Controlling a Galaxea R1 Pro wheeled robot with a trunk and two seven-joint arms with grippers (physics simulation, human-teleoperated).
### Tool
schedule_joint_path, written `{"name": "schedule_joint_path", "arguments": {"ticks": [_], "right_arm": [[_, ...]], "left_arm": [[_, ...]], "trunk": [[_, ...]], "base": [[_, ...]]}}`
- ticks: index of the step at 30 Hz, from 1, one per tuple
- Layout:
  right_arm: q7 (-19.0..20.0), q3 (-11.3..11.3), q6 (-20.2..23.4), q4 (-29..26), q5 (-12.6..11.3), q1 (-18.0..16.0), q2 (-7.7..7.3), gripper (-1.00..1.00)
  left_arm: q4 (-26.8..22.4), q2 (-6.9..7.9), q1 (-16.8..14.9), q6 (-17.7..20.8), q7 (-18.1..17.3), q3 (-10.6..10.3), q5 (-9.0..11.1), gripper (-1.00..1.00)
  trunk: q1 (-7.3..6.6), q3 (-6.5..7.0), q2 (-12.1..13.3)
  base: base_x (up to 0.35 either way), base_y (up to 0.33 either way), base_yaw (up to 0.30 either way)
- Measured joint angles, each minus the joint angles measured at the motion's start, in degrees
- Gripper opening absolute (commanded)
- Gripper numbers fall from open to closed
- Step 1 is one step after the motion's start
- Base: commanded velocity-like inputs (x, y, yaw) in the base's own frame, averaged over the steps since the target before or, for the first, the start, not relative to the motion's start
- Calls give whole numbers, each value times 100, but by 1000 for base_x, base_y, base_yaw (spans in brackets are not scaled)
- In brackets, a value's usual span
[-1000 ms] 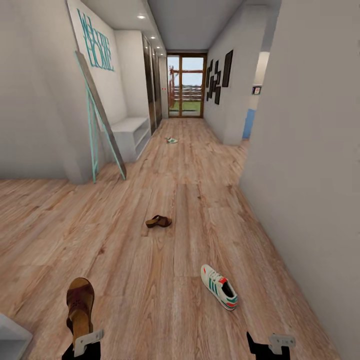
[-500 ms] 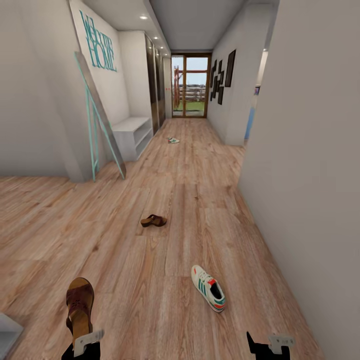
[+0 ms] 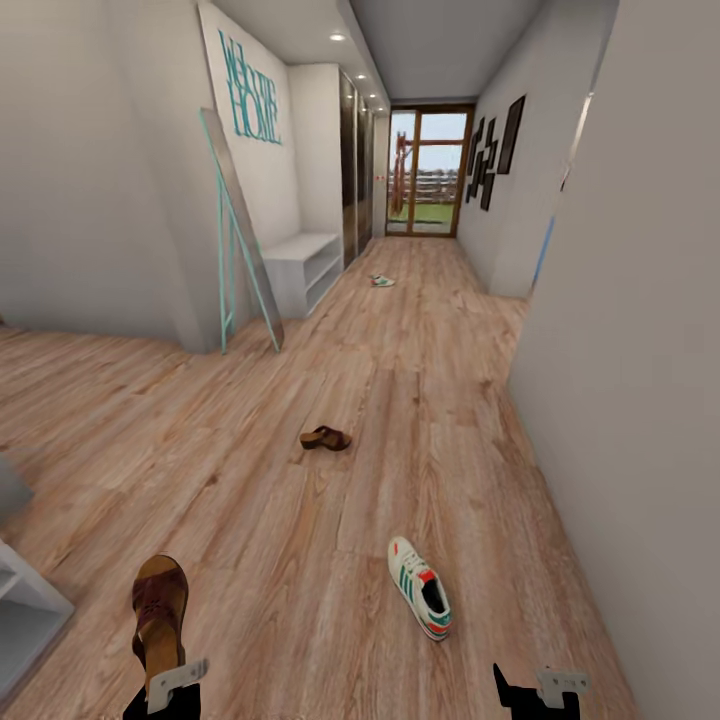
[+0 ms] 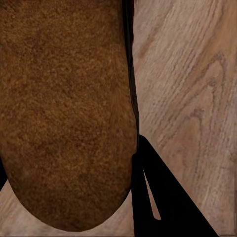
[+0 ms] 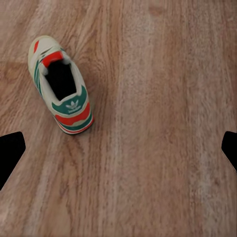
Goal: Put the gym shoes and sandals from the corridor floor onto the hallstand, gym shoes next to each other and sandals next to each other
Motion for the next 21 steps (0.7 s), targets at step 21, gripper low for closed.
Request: {"name": "schedule_joint_path", "arguments": {"ticks": [21], "right_arm": [[1, 0, 0, 10, 0, 0, 8, 100]], "left_arm": [[-1, 0, 1, 0, 9, 4, 0, -100]], "trunk": [[0, 0, 0]], "base": [[1, -53, 278]]}}
